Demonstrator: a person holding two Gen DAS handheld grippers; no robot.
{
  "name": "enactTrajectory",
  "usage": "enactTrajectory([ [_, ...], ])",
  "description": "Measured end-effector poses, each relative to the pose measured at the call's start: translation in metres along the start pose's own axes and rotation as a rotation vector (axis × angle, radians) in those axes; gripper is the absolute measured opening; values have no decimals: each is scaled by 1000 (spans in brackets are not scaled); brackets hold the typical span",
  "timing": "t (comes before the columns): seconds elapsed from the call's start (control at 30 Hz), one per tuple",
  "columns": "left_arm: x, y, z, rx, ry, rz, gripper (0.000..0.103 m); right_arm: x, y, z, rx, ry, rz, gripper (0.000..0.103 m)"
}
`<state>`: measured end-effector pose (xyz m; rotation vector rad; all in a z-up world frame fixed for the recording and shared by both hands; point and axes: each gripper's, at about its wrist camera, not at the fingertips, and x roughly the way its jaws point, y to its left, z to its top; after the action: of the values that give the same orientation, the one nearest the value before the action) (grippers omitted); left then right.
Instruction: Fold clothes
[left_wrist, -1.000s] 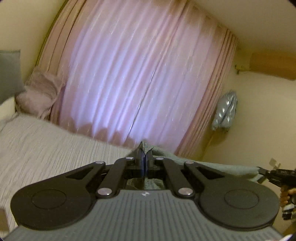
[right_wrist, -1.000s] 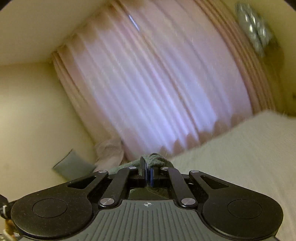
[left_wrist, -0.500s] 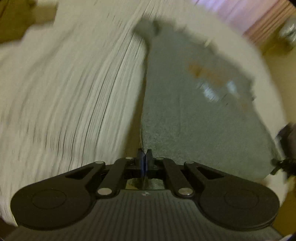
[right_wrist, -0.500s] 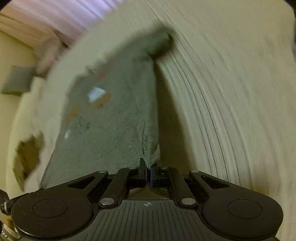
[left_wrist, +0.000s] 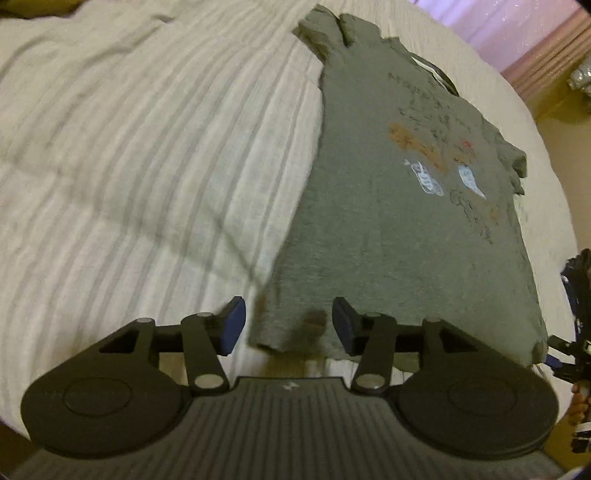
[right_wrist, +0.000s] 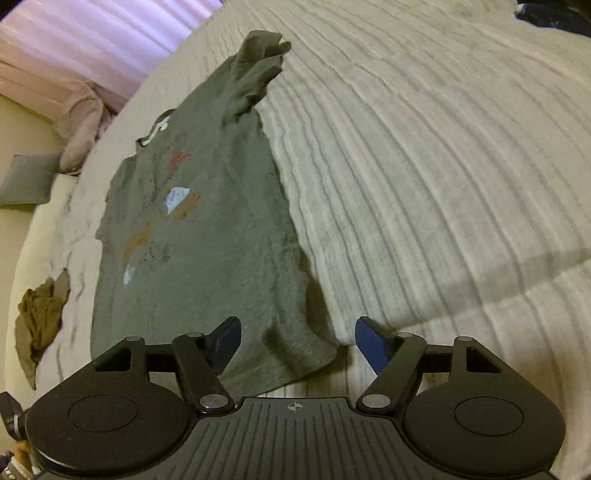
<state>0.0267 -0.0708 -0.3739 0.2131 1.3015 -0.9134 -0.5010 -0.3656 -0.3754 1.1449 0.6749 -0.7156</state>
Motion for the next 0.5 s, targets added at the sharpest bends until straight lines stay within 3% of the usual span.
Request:
enactTrajectory([
  [0.1, 14, -1, -4, 6, 10, 5, 42, 3, -7, -5, -8, -11, 6, 73],
  [0.13, 20, -1, -4, 1, 19, -1, 32, 4, -9, -7, -9, -14, 7, 68],
  [0.17, 25, -1, -3, -3, 36, -10, 7, 5, -12, -9, -10, -18, 9, 27],
  [0.2, 27, -1, -1, -19, 48, -21, 5, 8, -14, -7, 17, 16, 7, 2],
  [0.33, -1, 0, 14, -63, 59, -106, 3, -13, -9, 16, 125, 127, 48, 1],
  [0.4, -29, 3, 23, -111, 53, -154, 3, -32, -9, 32, 257, 154, 112, 1],
  [0.5, -46, 0, 30, -111, 64, -148, 3, -46, -9, 46, 348, 197, 104, 1],
])
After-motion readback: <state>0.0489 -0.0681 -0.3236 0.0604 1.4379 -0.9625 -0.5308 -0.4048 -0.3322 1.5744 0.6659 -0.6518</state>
